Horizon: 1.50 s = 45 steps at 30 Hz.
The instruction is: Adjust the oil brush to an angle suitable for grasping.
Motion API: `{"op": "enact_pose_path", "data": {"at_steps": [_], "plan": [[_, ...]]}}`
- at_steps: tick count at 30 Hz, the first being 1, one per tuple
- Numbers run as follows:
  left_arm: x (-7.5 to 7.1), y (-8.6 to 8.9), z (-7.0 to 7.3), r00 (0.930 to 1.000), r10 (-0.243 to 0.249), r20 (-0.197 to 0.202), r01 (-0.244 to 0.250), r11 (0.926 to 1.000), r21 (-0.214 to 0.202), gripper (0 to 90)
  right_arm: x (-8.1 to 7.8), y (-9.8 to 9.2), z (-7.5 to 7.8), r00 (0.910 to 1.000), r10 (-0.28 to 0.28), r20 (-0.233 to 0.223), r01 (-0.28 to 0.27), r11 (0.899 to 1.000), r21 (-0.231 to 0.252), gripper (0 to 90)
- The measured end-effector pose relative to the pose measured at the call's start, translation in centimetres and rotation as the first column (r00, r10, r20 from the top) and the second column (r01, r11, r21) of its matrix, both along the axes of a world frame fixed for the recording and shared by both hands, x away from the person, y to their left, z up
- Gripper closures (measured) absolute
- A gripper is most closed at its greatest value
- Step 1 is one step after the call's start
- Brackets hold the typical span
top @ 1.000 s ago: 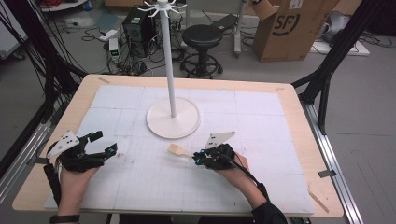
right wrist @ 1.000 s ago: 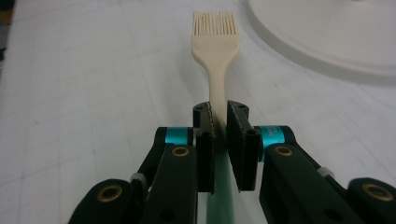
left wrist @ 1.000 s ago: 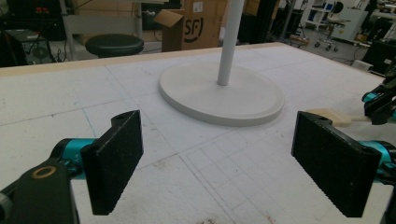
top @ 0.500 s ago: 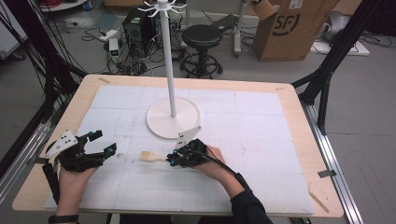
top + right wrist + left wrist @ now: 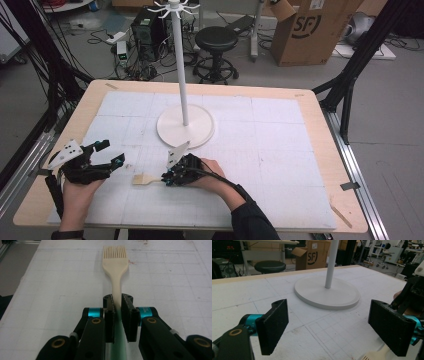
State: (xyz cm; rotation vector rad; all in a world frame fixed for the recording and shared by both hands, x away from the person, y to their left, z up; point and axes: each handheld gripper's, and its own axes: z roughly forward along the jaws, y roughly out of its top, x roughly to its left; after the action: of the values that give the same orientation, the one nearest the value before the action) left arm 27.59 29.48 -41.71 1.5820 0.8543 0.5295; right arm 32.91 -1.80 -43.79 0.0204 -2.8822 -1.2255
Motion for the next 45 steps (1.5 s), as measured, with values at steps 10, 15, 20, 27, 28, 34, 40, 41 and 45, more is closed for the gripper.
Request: {"op": "enact_pose_path", "data": {"at_steps": [10,15,20,27,28,34,40,41,45], "plan": [[0.0,0.0,0.0,1.0000,0.000,-0.006,0.000,1.0000,0.010,17.3,-0.1,0.0,-0.4,0.9994,-0.025,-0.024,0.025,1.000,-0.013,66.0],[-0.1,0.0,0.0,1.0000,-0.004,-0.006,0.004,0.9999,0.013,17.2,-0.1,-0.7,0.4,0.9980,-0.054,-0.032,0.055,0.998,0.009,51.5],[-0.1,0.0,-0.1,0.9999,-0.007,-0.009,0.007,0.9998,0.018,17.1,-0.4,-4.1,2.6,0.9883,-0.149,-0.032,0.151,0.985,0.080,41.2],[-0.1,-0.2,-0.1,0.9998,-0.014,-0.012,0.014,0.9997,0.022,17.1,-1.0,-9.7,4.4,0.9623,-0.272,-0.012,0.270,0.949,0.166,38.3],[0.0,-0.2,-0.1,0.9998,-0.013,-0.013,0.014,0.9996,0.025,17.1,-1.1,-10.7,4.6,0.9549,-0.296,-0.019,0.295,0.938,0.185,38.1],[0.1,-0.3,-0.3,0.9998,-0.015,-0.015,0.016,0.9996,0.025,17.0,-2.1,-16.8,4.6,0.9084,-0.418,-0.018,0.409,0.878,0.250,35.4],[0.2,-0.3,-0.3,0.9998,-0.017,-0.014,0.018,0.9996,0.024,17.0,-3.2,-21.4,3.7,0.8435,-0.536,-0.041,0.522,0.801,0.293,28.5],[0.2,-0.3,-0.3,0.9998,-0.018,-0.012,0.018,0.9995,0.024,17.0,-3.4,-22.2,3.5,0.8304,-0.556,-0.042,0.541,0.785,0.303,26.4],[0.2,-0.2,-0.3,0.9998,-0.016,-0.013,0.016,0.9995,0.026,16.9,-4.0,-24.3,2.8,0.7866,-0.616,-0.038,0.594,0.738,0.321,22.5]]}}
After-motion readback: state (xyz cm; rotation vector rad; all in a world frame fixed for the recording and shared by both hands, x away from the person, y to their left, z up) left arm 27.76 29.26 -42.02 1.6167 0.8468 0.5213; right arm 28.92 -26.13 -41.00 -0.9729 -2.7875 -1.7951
